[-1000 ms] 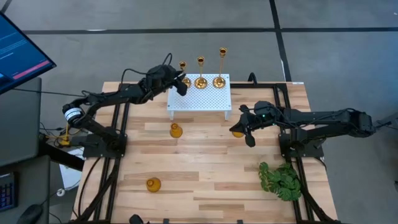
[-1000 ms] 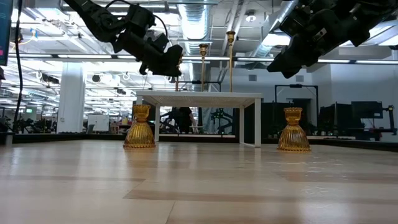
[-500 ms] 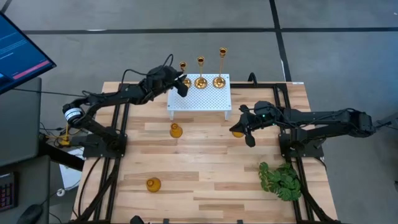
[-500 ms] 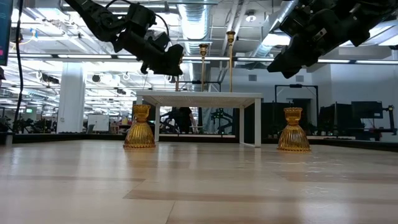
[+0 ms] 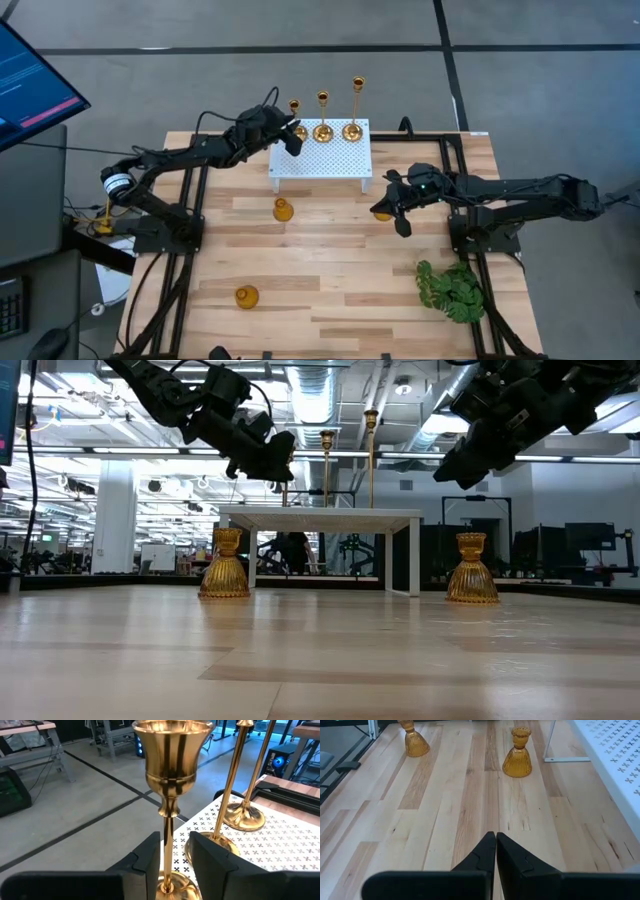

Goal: Pick & Place candle stick holders
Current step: Put the small gold candle holder on the shelf, then put the top right orange candle holder on the shelf

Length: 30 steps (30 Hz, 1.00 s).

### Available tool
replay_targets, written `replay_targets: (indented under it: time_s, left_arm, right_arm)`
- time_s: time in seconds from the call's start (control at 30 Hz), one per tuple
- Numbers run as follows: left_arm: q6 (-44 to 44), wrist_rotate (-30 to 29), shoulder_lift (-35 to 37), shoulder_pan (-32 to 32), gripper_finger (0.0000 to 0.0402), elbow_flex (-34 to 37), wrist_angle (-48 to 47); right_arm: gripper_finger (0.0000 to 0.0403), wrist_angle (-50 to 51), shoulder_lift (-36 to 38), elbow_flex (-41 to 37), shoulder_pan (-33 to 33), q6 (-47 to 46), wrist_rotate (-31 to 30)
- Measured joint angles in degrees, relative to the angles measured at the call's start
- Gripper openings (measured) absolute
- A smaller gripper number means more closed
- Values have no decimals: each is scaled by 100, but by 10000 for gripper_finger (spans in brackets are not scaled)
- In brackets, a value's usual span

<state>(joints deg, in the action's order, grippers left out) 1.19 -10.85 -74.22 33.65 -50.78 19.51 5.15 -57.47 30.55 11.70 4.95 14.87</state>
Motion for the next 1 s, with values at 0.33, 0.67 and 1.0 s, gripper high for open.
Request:
replay_targets:
  time_s: [0.33, 0.67, 1.0]
  left_arm:
    - [2, 0, 2, 2, 106, 0, 0]
    - [2, 1, 2, 15, 140, -1, 50]
    - [118, 0, 2, 0, 148, -2, 70]
  right_arm:
    - [7, 0, 0, 0, 0, 0, 0]
    - [7, 1, 0, 0, 0, 0, 0]
    - [7, 0, 0, 0, 0, 4, 0]
